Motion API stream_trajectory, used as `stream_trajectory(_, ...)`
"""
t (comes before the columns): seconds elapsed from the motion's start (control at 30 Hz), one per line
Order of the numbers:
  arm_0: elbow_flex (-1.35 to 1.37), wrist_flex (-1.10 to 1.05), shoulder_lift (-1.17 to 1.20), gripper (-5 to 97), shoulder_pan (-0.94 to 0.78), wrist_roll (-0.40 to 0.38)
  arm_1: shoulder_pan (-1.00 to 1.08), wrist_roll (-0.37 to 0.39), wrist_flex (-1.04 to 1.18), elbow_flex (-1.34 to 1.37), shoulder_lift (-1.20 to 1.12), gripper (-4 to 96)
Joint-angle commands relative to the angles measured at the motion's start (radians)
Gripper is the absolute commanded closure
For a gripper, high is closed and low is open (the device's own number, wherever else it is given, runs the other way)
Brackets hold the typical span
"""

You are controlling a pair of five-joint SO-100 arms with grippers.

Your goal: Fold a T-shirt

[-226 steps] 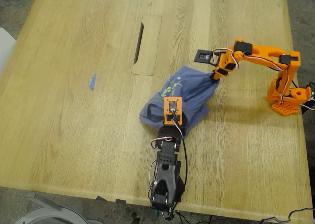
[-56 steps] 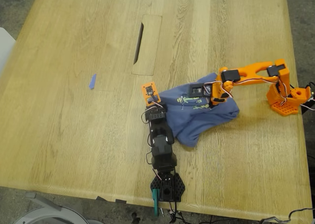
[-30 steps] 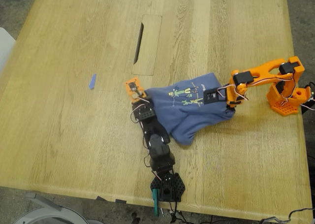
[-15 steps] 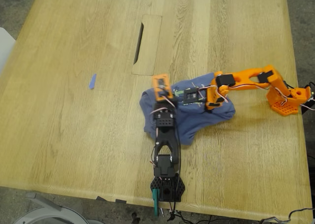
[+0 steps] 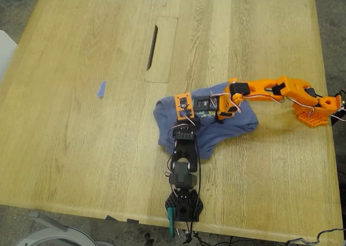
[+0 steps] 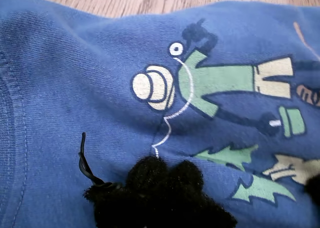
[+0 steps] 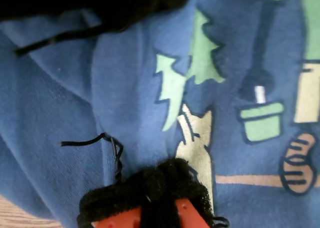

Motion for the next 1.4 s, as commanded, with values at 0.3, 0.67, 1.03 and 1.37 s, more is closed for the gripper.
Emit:
stream_trajectory(0.3, -0.196, -0.025, -0.058, 92, -0.249, -0.002, -0.064, 0.02, 0.006, 0.121, 0.11, 91.0)
stream_trajectory(0.67, -0.233, -0.034, -0.11, 92, -0.368, -0.002, -0.123, 0.026, -0.005, 0.684, 0.523, 91.0)
stream_trajectory(1.03, -0.311, 0.021, -0.169, 92, -0.456, -0.003, -0.121, 0.032, -0.061, 1.085, 0.815, 91.0)
stream_trajectory(1.37, -0.255, 0.156, 0.035, 92, -0.575, 0.0, -0.043, 0.026, -0.006, 1.361, 1.097, 91.0)
